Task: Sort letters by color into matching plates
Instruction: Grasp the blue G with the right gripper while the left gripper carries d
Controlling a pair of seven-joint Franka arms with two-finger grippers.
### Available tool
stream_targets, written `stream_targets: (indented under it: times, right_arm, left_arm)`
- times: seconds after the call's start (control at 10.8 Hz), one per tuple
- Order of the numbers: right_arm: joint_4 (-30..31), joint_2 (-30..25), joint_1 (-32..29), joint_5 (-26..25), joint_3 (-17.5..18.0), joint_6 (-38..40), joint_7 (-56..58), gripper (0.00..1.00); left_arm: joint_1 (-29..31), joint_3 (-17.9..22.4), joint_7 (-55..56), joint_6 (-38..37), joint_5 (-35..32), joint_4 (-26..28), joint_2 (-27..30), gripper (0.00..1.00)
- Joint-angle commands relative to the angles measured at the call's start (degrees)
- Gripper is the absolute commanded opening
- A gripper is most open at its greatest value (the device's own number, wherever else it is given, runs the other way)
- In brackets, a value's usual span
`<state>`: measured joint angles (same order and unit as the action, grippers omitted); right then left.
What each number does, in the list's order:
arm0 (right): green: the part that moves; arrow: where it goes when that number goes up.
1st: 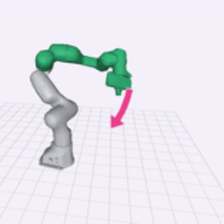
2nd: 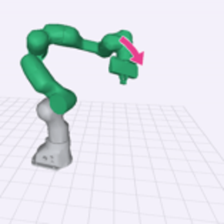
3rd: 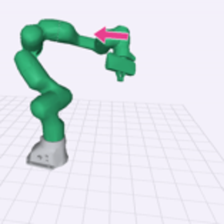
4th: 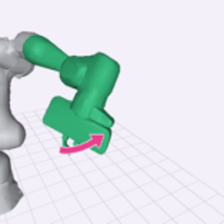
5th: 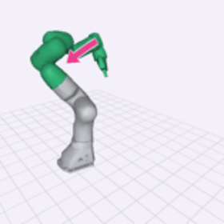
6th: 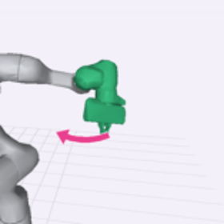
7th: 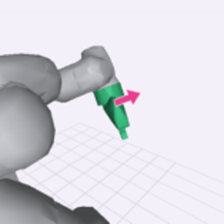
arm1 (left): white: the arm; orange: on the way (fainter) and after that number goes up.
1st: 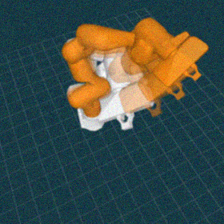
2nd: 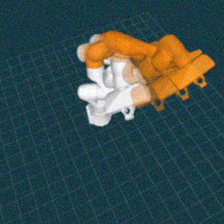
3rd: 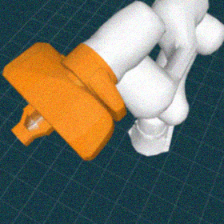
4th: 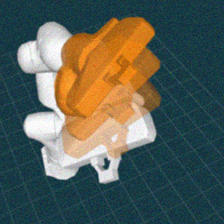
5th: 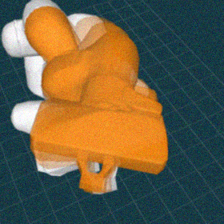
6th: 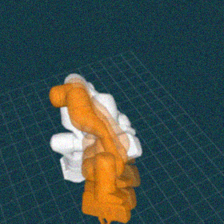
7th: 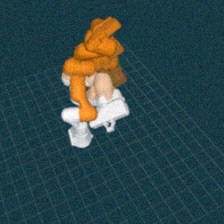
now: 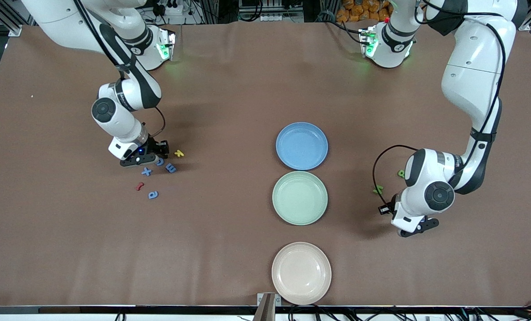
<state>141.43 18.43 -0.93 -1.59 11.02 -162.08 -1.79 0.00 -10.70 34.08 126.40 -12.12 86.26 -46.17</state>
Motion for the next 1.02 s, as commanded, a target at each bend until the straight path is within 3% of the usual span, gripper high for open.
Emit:
stream_targets:
  times: [0.0,0.19,0.46,0.74,0.93]
  right_arm:
    - [-2.1,2.1,-0.8,-1.7,-0.2,-0.6,-1.3,0.54]
    - [-3.2,3.1,-0.9,-1.7,-0.4,-0.6,-2.3,0.54]
    - [-4.4,4.0,-0.7,-1.7,-0.4,-0.5,-4.1,0.53]
    - [-4.4,3.7,-0.5,-2.0,-0.4,-0.5,-4.2,0.04]
    - [-4.4,2.8,-0.1,-2.0,-0.4,-0.1,-5.1,0.00]
  left_arm:
    - [-1.8,-1.6,6.0,-0.3,3.3,-3.4,1.3,0.00]
    - [-5.8,-3.0,13.5,0.1,3.3,-6.3,0.7,0.00]
    - [-12.3,-3.0,21.7,7.7,3.5,-6.6,-0.8,0.00]
    - [-18.0,-2.4,28.0,14.7,3.1,-6.6,-3.3,0.00]
    - [-19.5,-2.0,30.2,16.3,3.0,-6.5,-3.8,0.00]
